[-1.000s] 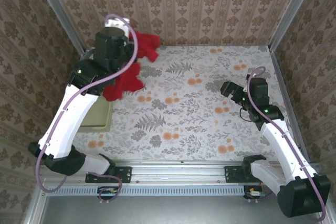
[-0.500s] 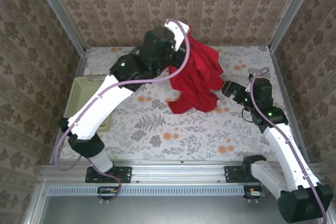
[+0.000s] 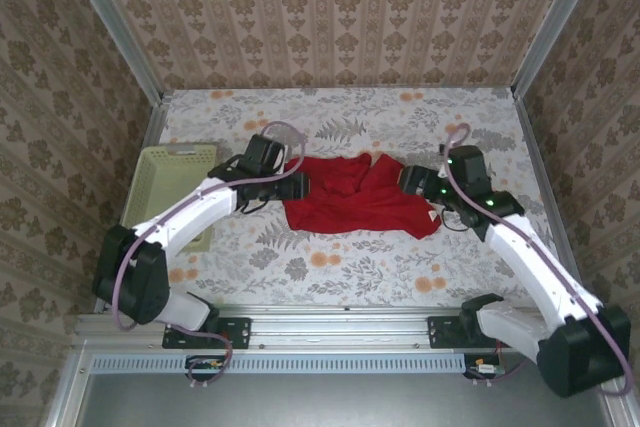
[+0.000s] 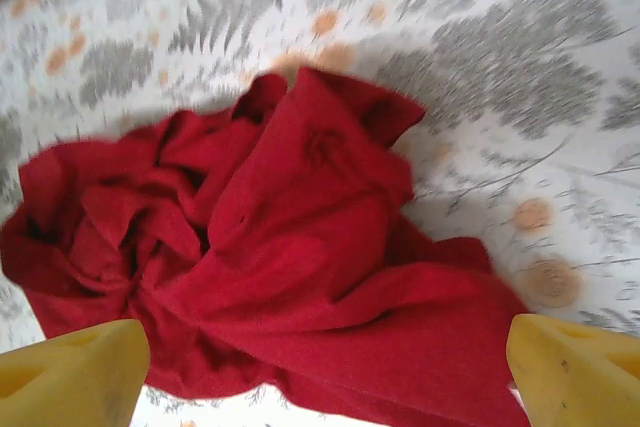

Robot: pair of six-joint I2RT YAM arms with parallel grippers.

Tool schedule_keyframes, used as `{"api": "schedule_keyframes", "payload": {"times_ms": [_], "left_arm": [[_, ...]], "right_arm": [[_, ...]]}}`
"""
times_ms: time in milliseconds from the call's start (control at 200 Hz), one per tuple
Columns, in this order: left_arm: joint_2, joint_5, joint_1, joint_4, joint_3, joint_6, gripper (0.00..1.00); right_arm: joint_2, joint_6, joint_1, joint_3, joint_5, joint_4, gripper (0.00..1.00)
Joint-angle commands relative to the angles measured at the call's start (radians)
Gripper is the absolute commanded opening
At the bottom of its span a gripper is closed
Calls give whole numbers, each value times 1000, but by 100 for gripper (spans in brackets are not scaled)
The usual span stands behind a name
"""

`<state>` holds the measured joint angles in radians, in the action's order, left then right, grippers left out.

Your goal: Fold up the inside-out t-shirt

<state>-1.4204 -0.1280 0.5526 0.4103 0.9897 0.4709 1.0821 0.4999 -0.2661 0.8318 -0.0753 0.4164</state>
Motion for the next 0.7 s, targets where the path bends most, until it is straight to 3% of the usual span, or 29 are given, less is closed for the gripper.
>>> {"api": "schedule_keyframes", "payload": {"times_ms": [0,195,370,560,695], "left_arm": [[55,-44,-38,-93,-57,74,75],[-18,-31,-69,-110,-60,126,77],[-133,-112,-91,-184,-18,146,70],[-234,-115,-123,-178,33,119,54],[-252,-100,-138,-149,27,99,28]], "right_arm": [[108,-34,-72,81,22,-10,92],[334,-46,-155,247,86,40,89],[522,-51,-169,381,79,73,83],[658,-85,-193,490,60,95,78],[727,-106,-204,556,57,114,73]]}}
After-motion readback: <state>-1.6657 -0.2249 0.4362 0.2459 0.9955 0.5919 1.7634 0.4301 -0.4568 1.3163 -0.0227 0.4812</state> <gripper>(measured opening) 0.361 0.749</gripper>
